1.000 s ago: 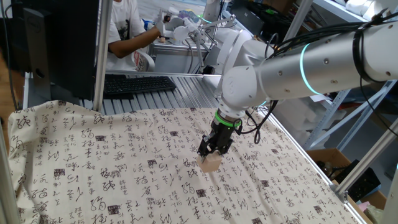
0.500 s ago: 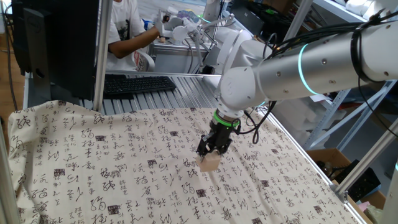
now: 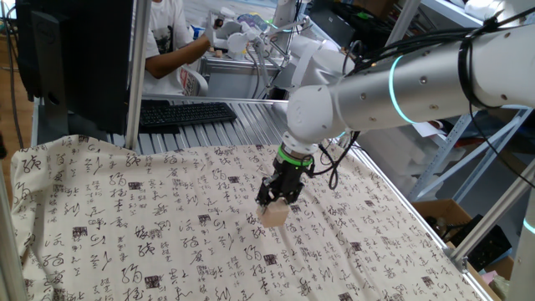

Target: Pick up the small block on the left and move it to the right

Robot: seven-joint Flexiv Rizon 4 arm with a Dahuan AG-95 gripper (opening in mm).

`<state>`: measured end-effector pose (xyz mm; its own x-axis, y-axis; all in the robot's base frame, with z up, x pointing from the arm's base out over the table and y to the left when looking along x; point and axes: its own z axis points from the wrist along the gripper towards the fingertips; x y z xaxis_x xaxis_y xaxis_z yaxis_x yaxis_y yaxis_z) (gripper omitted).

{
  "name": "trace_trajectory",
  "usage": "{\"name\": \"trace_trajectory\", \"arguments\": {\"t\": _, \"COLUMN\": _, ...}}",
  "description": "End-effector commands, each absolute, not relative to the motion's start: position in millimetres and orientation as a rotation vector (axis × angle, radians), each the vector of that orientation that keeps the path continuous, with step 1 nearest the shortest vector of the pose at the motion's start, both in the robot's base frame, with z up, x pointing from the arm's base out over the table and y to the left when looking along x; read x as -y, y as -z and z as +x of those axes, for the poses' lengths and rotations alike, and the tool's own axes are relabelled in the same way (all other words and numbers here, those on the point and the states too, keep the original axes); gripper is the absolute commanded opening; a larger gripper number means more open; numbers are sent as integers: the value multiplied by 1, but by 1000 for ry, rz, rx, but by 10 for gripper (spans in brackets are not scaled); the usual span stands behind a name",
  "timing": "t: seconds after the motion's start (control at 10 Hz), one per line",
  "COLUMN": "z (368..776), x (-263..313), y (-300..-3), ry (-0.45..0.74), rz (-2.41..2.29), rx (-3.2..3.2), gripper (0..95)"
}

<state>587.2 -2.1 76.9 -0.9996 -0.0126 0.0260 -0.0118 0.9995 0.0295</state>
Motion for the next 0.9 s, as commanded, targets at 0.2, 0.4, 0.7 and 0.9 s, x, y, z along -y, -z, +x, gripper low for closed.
{"name": "trace_trajectory", "arguments": {"t": 0.2, "z": 588, "x": -9, "y": -76, "ry": 44, "rz": -13, "rx": 3107, "gripper": 0}}
{"name": "trace_trajectory", "arguments": {"t": 0.4, "z": 587, "x": -17, "y": -76, "ry": 43, "rz": -26, "rx": 3107, "gripper": 0}}
{"name": "trace_trajectory", "arguments": {"t": 0.7, "z": 584, "x": -30, "y": -75, "ry": 50, "rz": -61, "rx": 3104, "gripper": 0}}
{"name": "trace_trajectory", "arguments": {"t": 0.9, "z": 582, "x": -35, "y": -74, "ry": 53, "rz": -72, "rx": 3104, "gripper": 0}}
